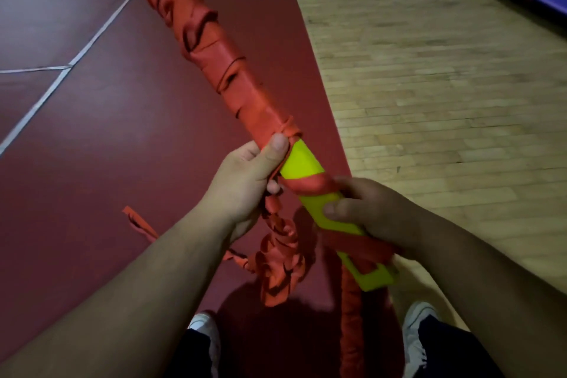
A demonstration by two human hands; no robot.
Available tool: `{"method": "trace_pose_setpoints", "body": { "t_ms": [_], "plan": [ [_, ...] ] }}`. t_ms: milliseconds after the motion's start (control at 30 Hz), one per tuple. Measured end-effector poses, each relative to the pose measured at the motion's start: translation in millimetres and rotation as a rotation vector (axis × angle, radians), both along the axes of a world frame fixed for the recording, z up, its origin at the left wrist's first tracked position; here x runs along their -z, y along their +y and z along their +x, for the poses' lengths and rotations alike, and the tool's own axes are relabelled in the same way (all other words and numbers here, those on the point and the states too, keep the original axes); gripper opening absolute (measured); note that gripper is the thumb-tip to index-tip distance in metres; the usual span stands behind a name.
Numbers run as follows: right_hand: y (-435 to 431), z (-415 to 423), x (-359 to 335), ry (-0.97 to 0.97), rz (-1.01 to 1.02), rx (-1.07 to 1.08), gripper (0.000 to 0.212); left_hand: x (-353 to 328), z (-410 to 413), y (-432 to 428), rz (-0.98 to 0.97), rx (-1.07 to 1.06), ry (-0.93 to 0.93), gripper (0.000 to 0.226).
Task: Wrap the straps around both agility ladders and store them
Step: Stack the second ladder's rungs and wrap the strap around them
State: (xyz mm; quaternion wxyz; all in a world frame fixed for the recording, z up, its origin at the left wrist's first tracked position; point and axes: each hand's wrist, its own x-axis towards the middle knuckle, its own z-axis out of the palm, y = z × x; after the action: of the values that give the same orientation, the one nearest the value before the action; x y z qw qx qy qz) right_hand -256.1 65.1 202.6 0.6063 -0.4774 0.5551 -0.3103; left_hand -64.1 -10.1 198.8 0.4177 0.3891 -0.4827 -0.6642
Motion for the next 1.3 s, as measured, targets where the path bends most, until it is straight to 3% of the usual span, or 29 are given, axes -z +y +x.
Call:
{"method": "trace_pose_setpoints", "body": {
  "t_ms": [100, 167, 233, 333, 400, 500, 600, 667, 767, 833, 900, 967, 1067, 1300],
  "plan": [
    [2.4, 10.3, 4.7, 0.452, -0.104, 0.061, 0.057, -2.8, -1.3, -2.7, 0.01, -0.142, -0.126, 0.038],
    [9.1, 23.9, 11.7, 0.593, -0.125, -0.005, 0.067, 0.2, -3.3, -0.7, 0.01, -0.155, -0.162, 0.041],
    [13.1, 35.4, 16.1, 0.642, -0.186, 0.056, 0.054, 1.1, -4.8, 0.1, -0.02, -0.117, -0.182, 0.041],
    [9.2, 31.2, 9.6, 0.529, -0.224, 0.161, 0.028, 1.7, 4.2, -8.8, -0.142, 0.046, -0.167, 0.025],
    [6.0, 22.5, 1.6, 0.297, -0.149, 0.124, 0.022, 2.7, 12.0, -12.4, -0.171, 0.165, -0.101, 0.034],
    [10.7, 17.3, -3.1, -0.088, 0.013, -0.007, 0.039, 6.5, 13.0, -7.3, -0.06, 0.322, 0.045, 0.052],
    [15.7, 17.1, -2.7, -0.263, 0.129, -0.084, 0.047, 9.7, 7.4, -2.7, 0.02, 0.384, 0.111, 0.064],
    [12.8, 12.9, -2.0, -0.227, 0.094, -0.055, 0.048, 8.1, 4.6, -3.1, 0.029, 0.312, 0.121, 0.074],
    [6.0, 9.9, 1.5, 0.181, -0.098, -0.01, 0.034, 0.2, -1.5, -2.6, -0.022, 0.118, -0.017, 0.039],
    [7.6, 14.5, 6.0, 0.432, -0.111, 0.014, 0.05, -0.8, -6.8, -0.2, -0.063, 0.024, -0.118, 0.038],
    [10.8, 22.6, 8.5, 0.556, -0.135, 0.06, 0.069, 3.2, -9.5, 1.7, -0.059, -0.045, -0.123, 0.05],
    [11.0, 25.1, 10.0, 0.55, -0.208, 0.103, 0.053, 1.6, -9.0, 2.7, -0.07, -0.041, -0.109, 0.049],
    [8.4, 15.7, 3.0, 0.496, -0.193, 0.087, 0.028, -0.9, -0.2, -2.4, -0.122, 0.101, -0.119, 0.026],
    [11.5, 6.9, -2.2, 0.186, -0.152, 0.063, 0.023, 5.5, 12.5, -9.3, -0.034, 0.217, -0.093, 0.015]
  ]
}}
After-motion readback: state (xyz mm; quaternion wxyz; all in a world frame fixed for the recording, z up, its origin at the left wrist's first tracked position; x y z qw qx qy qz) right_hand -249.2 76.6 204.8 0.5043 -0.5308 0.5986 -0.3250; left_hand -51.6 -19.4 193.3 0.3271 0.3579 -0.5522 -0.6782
